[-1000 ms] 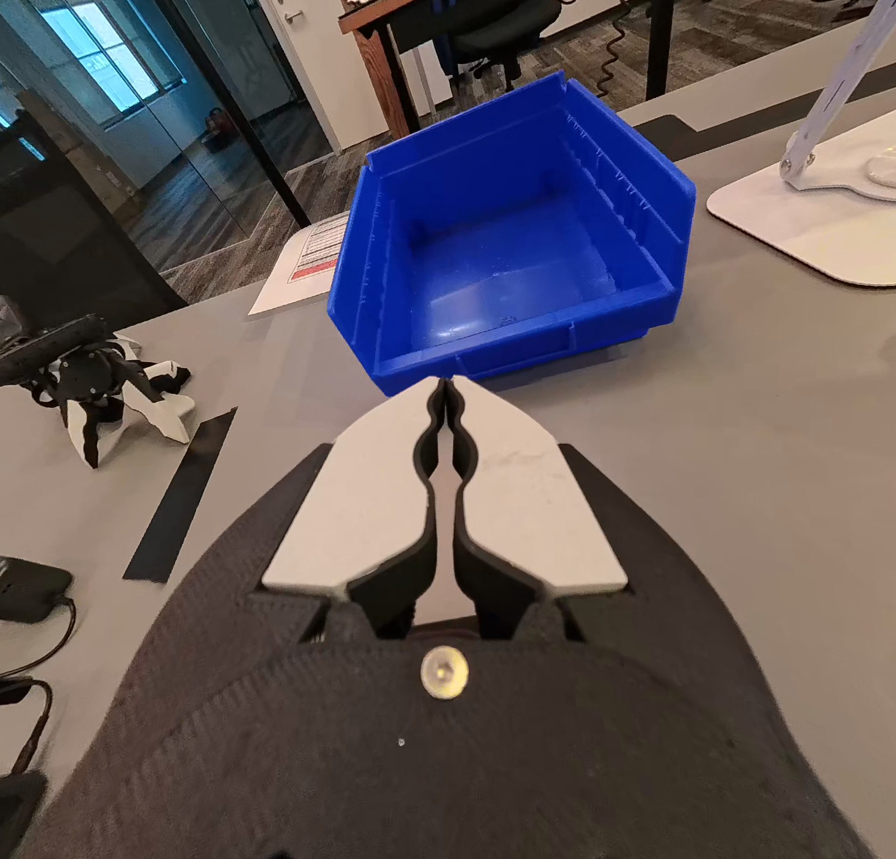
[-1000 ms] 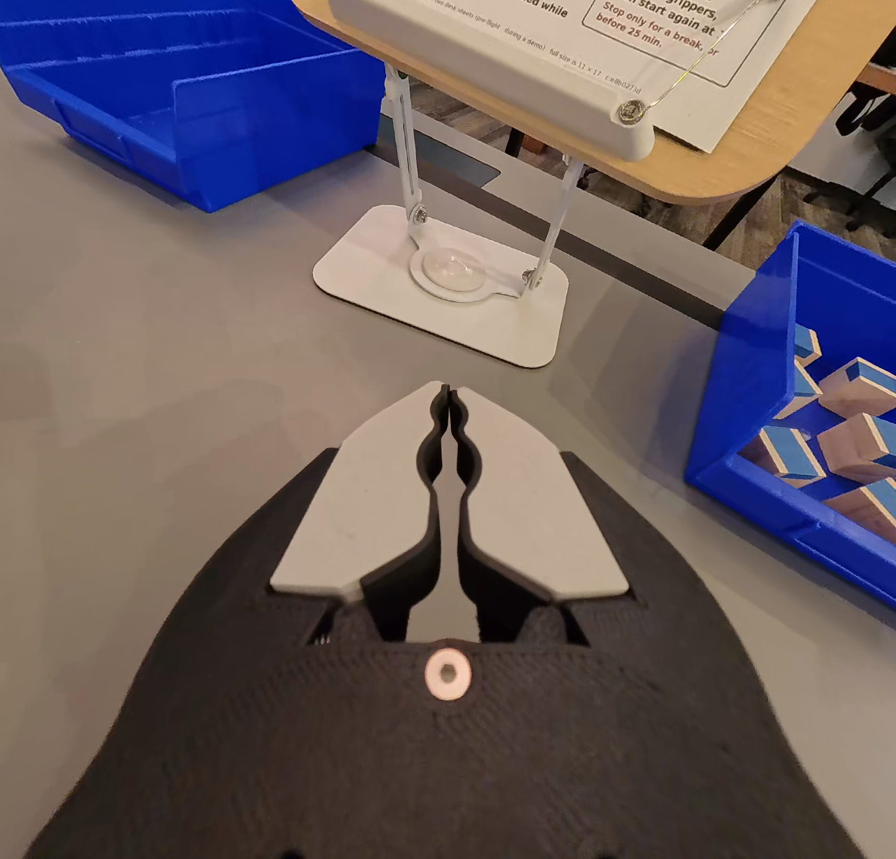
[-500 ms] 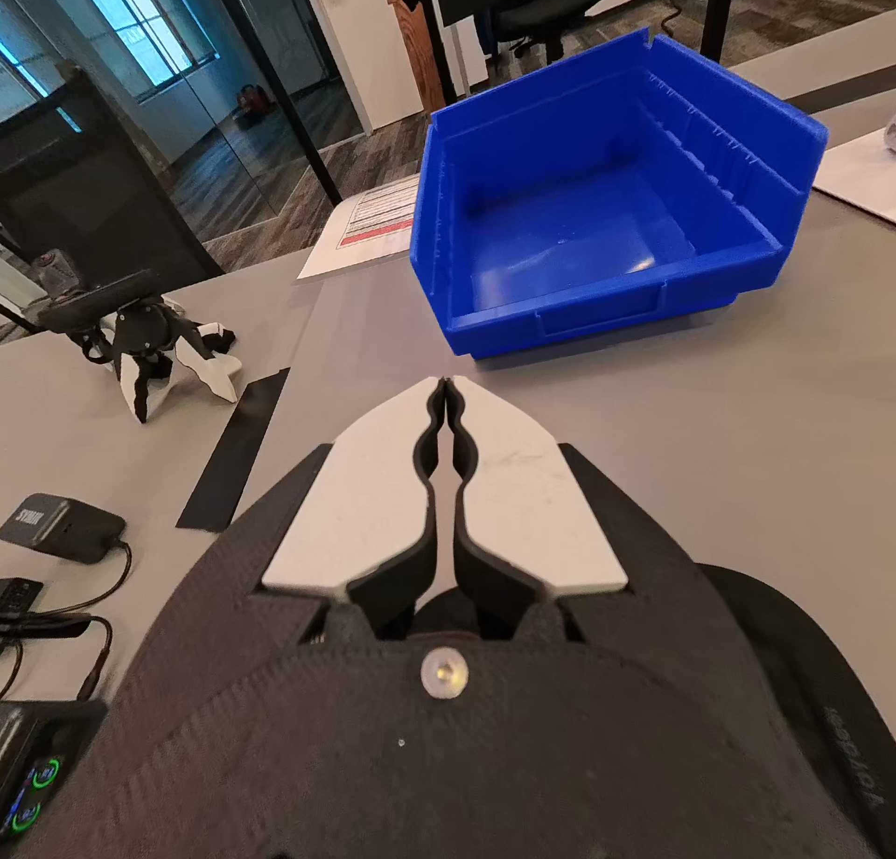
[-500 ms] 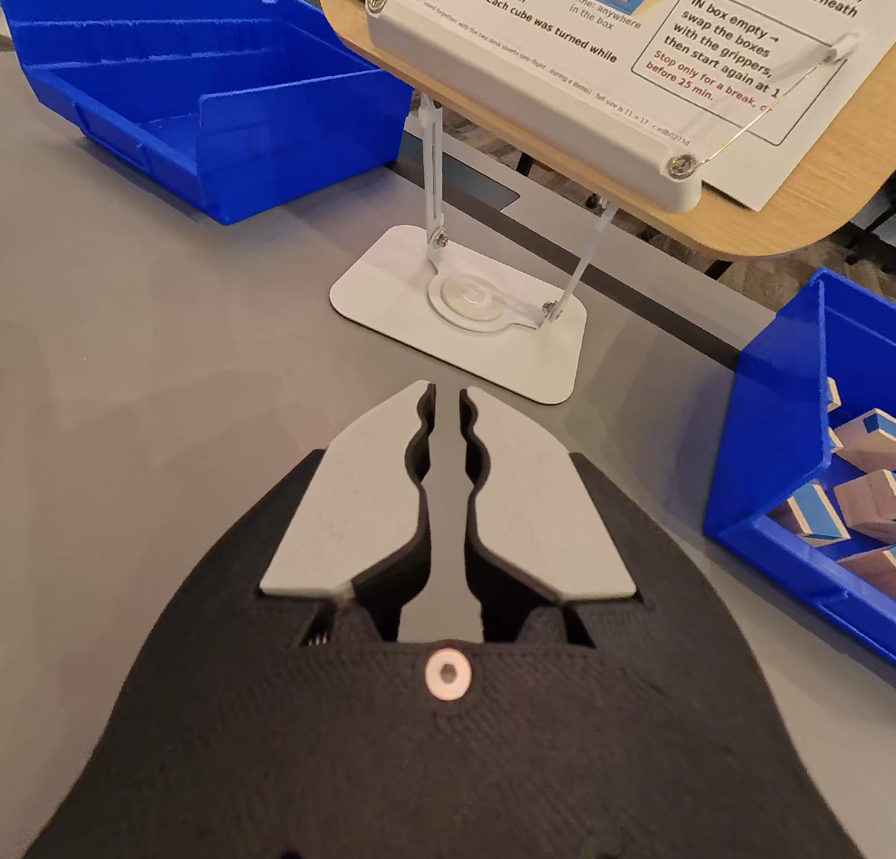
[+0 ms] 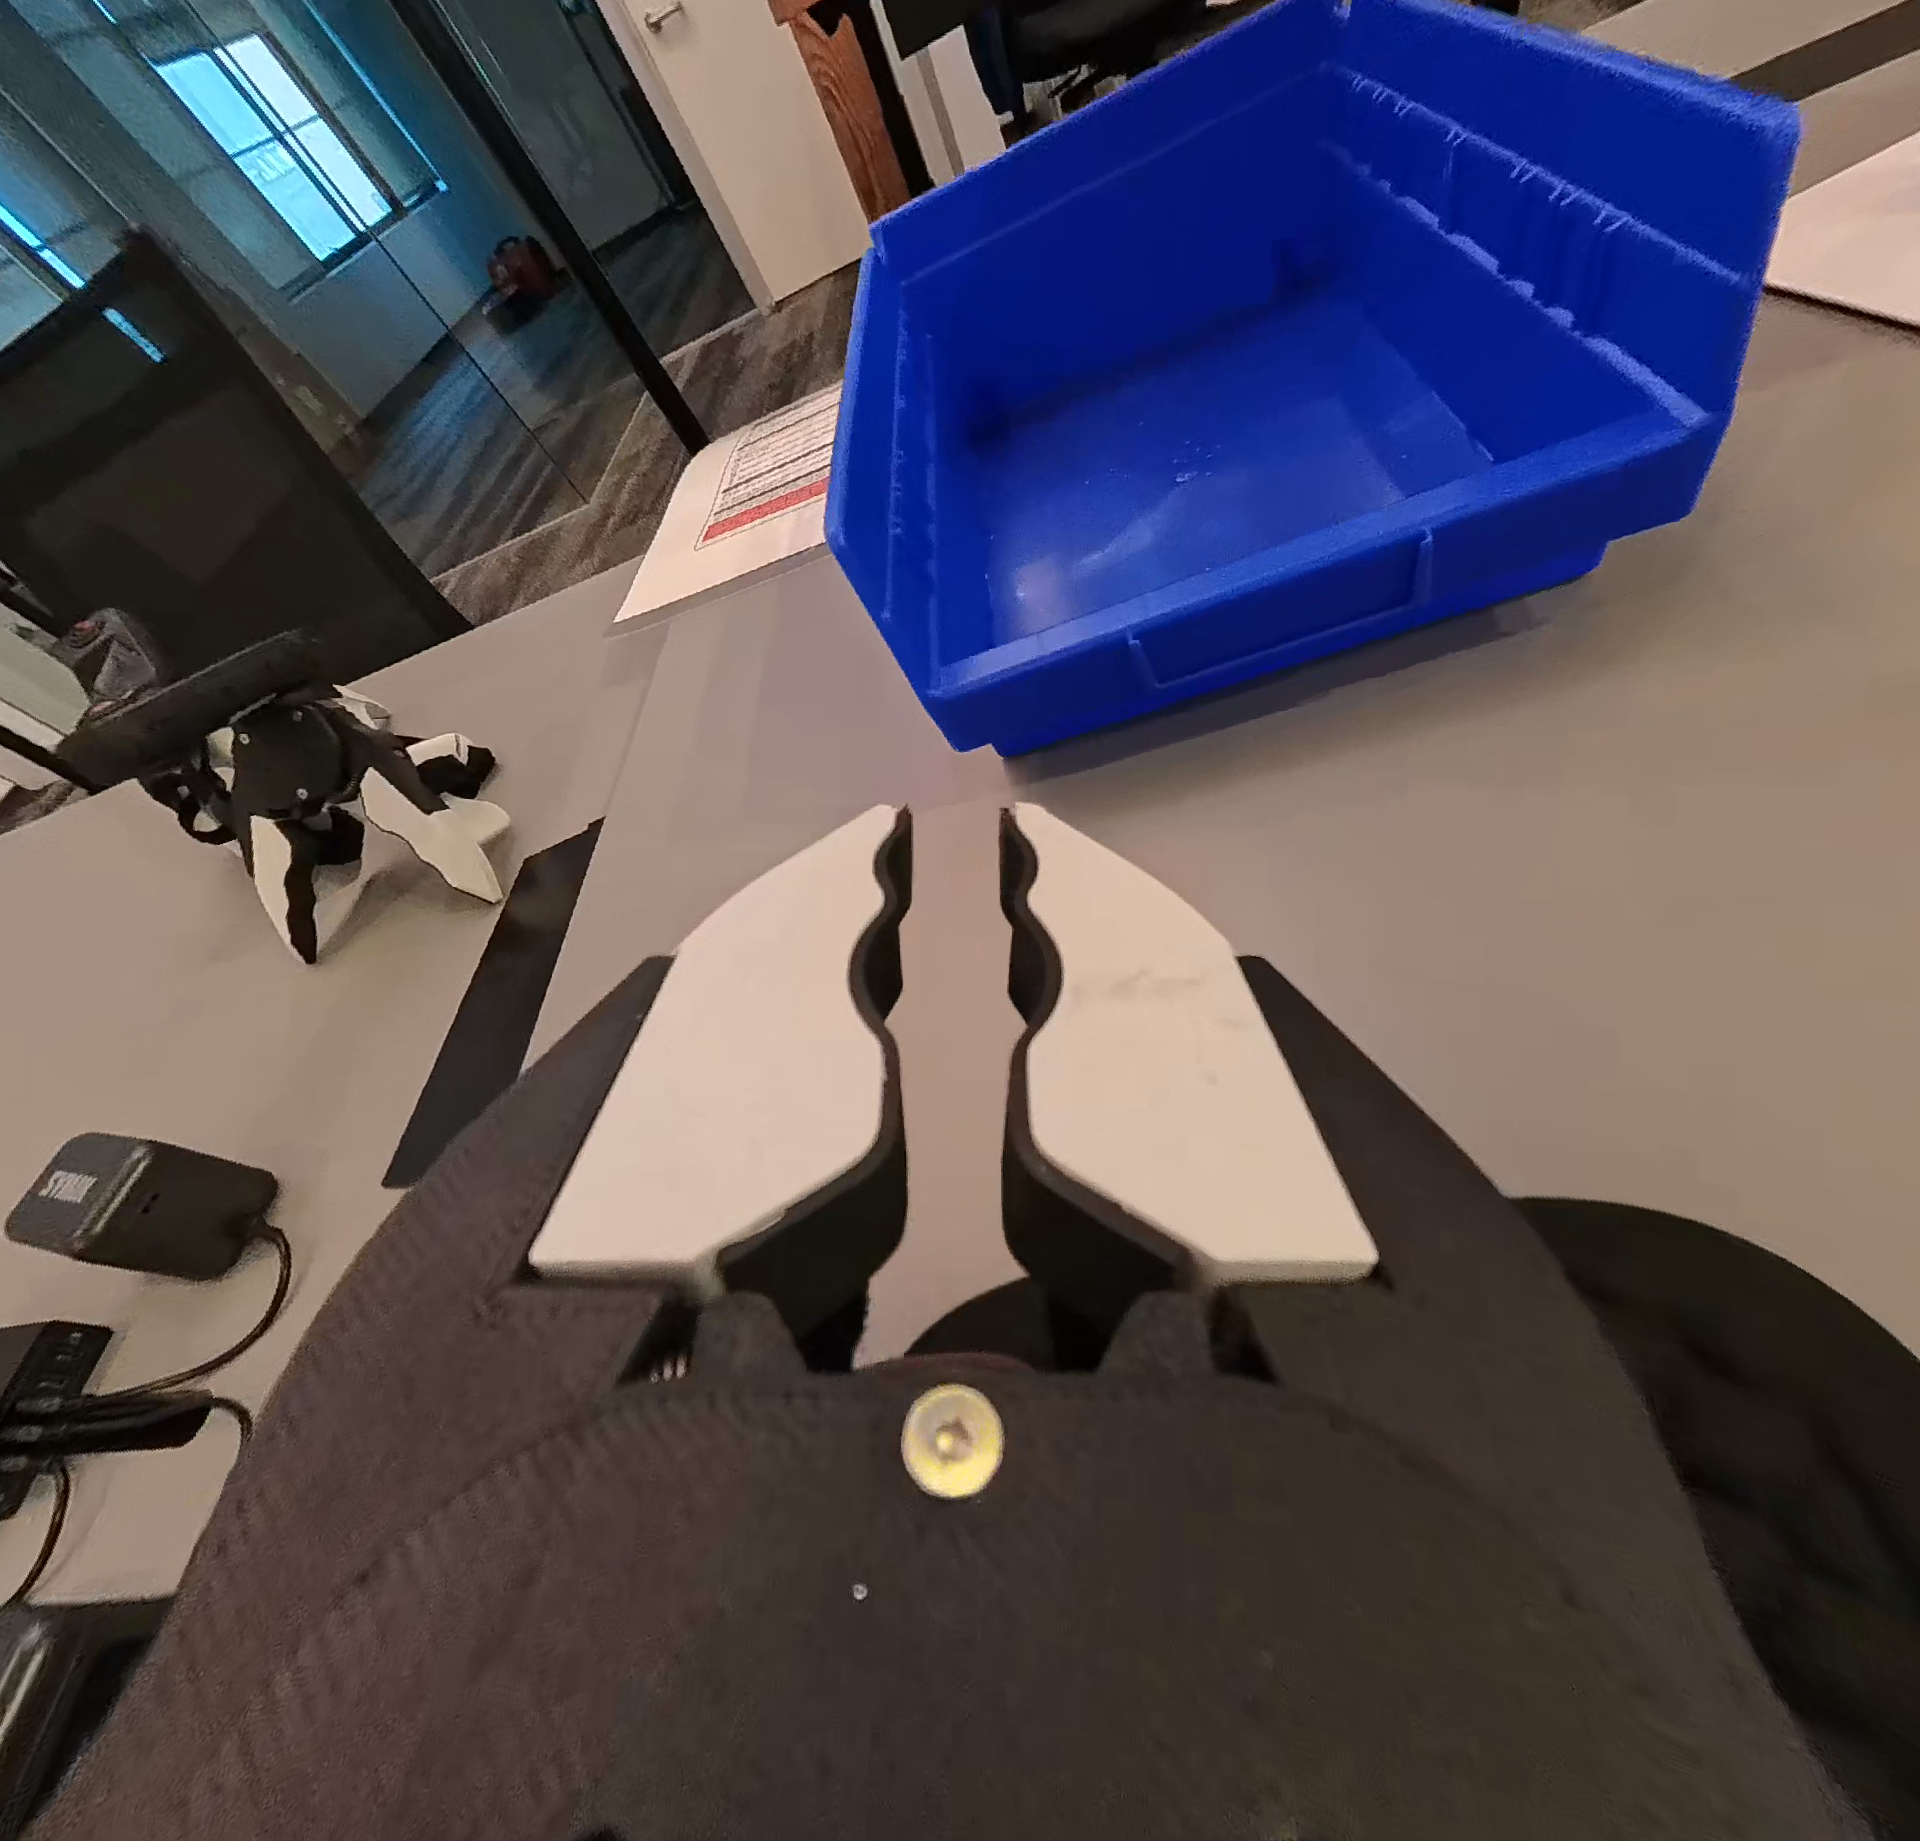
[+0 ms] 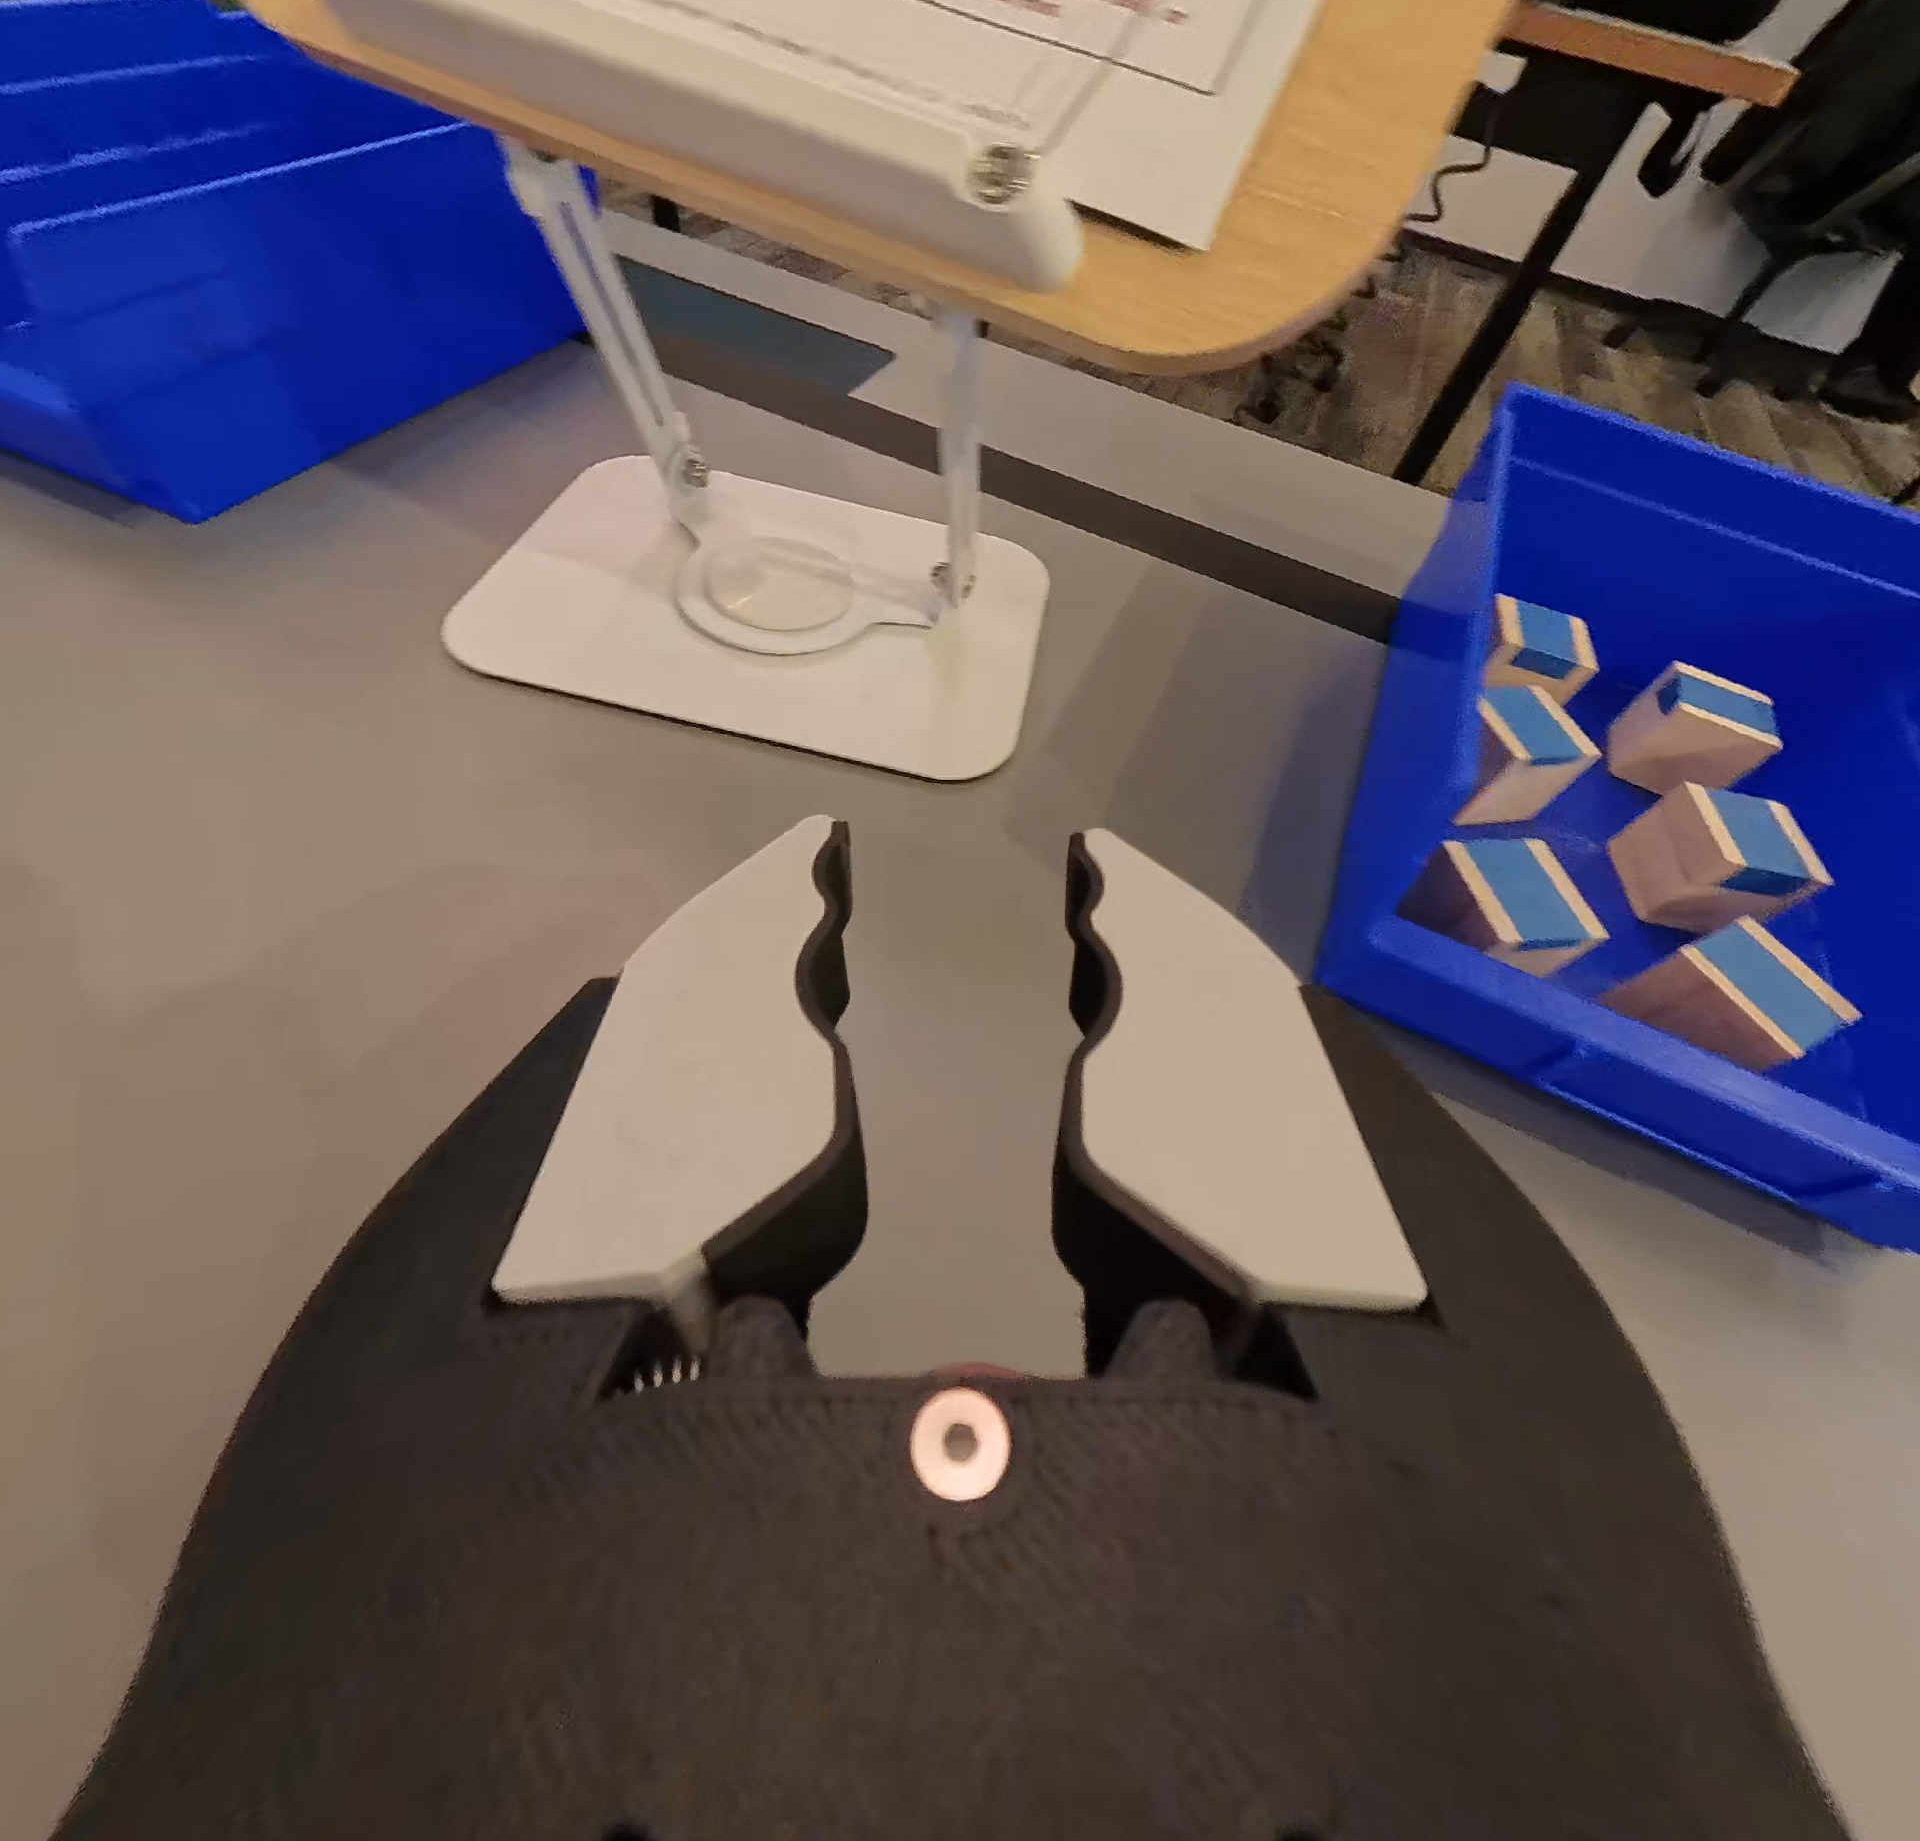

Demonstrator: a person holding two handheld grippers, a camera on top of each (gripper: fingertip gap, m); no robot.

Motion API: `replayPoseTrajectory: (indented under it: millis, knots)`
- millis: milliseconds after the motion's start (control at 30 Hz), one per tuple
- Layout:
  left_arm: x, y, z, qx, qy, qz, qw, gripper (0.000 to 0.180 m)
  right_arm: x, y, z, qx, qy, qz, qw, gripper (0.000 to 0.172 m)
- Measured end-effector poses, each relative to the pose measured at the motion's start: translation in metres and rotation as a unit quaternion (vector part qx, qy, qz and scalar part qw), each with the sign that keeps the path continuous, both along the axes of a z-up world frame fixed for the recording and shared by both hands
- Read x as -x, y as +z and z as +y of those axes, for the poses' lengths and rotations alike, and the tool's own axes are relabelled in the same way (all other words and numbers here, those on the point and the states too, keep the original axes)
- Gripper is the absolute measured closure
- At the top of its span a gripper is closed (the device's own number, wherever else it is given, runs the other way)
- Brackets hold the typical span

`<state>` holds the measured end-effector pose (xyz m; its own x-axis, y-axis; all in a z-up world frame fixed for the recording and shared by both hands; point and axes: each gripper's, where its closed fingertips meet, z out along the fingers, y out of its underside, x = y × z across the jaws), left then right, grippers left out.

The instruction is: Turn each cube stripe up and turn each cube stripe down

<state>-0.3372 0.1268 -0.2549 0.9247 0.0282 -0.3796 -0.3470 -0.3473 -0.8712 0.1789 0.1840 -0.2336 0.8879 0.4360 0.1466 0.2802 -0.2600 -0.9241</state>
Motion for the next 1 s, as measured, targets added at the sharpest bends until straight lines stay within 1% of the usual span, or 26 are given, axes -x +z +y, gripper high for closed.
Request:
replayPoseTrajectory:
  millis: [133,167,233,333,400,467,567,633,700,733,800,867,900,967,1000]
  knots:
    - [-0.002,-0.019,0.006,0.030,-0.013,-0.007,0.999,0.164,-0.036,-0.002,0.010,0.003,-0.039,0.023,0.999,0.125]
    - [-0.003,-0.020,0.006,0.031,-0.015,-0.001,0.999,0.164,-0.044,-0.002,0.012,0.003,-0.046,0.029,0.999,0.125]
    - [-0.005,-0.015,0.004,0.022,-0.019,0.010,1.000,0.164,-0.058,-0.003,0.017,0.002,-0.058,0.029,0.998,0.125]
    - [-0.004,-0.012,-0.001,0.016,-0.019,0.019,1.000,0.165,-0.073,0.004,0.022,-0.013,-0.072,0.030,0.997,0.125]
    - [0.000,-0.008,-0.002,0.004,-0.017,0.013,1.000,0.164,-0.085,0.007,0.024,-0.018,-0.084,0.027,0.996,0.121]
    - [0.005,-0.005,-0.002,-0.001,-0.007,-0.001,1.000,0.155,-0.106,0.012,0.026,-0.028,-0.109,0.026,0.993,0.116]
    - [0.010,0.001,0.003,-0.018,-0.002,-0.056,0.998,0.141,-0.153,0.023,0.030,-0.036,-0.153,0.051,0.986,0.115]
    - [0.012,0.005,0.014,-0.021,-0.005,-0.087,0.996,0.128,-0.187,0.025,0.034,-0.032,-0.181,0.075,0.980,0.108]
    - [0.014,0.011,0.026,-0.023,-0.010,-0.109,0.994,0.122,-0.211,0.018,0.040,-0.002,-0.189,0.097,0.977,0.108]
    - [0.018,0.013,0.033,-0.020,-0.011,-0.108,0.994,0.120,-0.222,0.014,0.044,0.005,-0.195,0.102,0.975,0.102]
    - [0.028,0.017,0.049,-0.021,-0.003,-0.120,0.993,0.112,-0.248,0.008,0.051,0.007,-0.223,0.092,0.970,0.103]
    - [0.035,0.018,0.069,-0.020,0.001,-0.143,0.989,0.097,-0.271,0.003,0.060,0.014,-0.245,0.085,0.966,0.097]
    - [0.037,0.019,0.080,-0.022,0.002,-0.151,0.988,0.094,-0.279,0.001,0.067,0.017,-0.250,0.089,0.964,0.096]
    - [0.036,0.014,0.102,-0.012,-0.012,-0.163,0.987,0.098,-0.293,-0.005,0.080,0.033,-0.253,0.087,0.963,0.099]
    - [0.036,0.008,0.112,0.003,-0.010,-0.179,0.984,0.096,-0.298,-0.007,0.088,0.037,-0.254,0.083,0.963,0.101]
